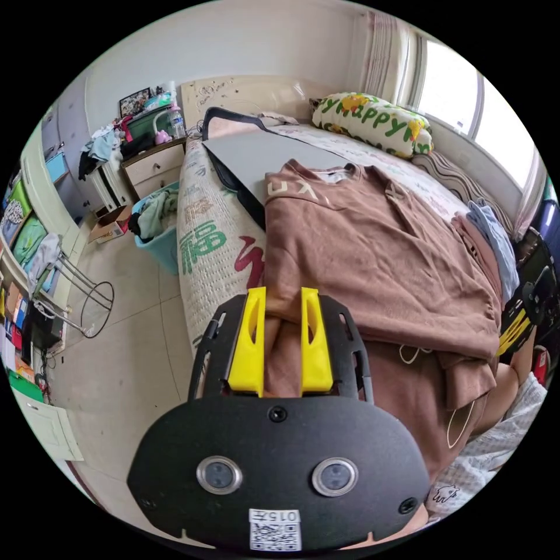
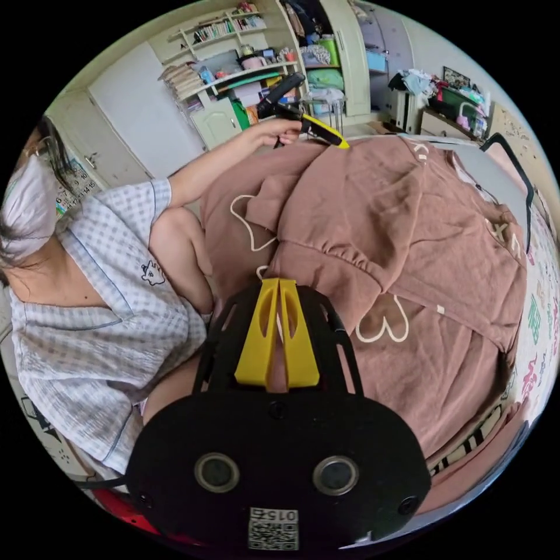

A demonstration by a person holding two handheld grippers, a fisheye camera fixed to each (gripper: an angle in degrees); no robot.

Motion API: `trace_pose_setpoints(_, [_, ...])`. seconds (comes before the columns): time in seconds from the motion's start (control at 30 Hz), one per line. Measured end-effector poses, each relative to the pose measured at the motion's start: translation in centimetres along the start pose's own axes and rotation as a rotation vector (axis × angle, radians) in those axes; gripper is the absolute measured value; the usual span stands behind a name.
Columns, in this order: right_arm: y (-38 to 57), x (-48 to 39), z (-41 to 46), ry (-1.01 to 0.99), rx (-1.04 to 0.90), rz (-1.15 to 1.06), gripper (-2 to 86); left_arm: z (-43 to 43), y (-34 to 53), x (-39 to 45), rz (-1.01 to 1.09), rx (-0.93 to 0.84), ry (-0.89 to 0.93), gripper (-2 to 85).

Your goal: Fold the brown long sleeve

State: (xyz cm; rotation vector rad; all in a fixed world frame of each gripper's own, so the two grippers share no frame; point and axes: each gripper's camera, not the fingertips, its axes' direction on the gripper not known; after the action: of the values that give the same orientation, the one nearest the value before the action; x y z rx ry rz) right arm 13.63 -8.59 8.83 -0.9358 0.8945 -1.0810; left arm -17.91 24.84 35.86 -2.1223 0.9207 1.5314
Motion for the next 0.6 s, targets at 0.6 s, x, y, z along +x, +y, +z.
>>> trace_pose_setpoints(0.6, [3.4,6.0,-1.7,0.165,0.167,0.323,4.0,-9.3,6.7,9.2,0.506,0.076,0.675,9.2])
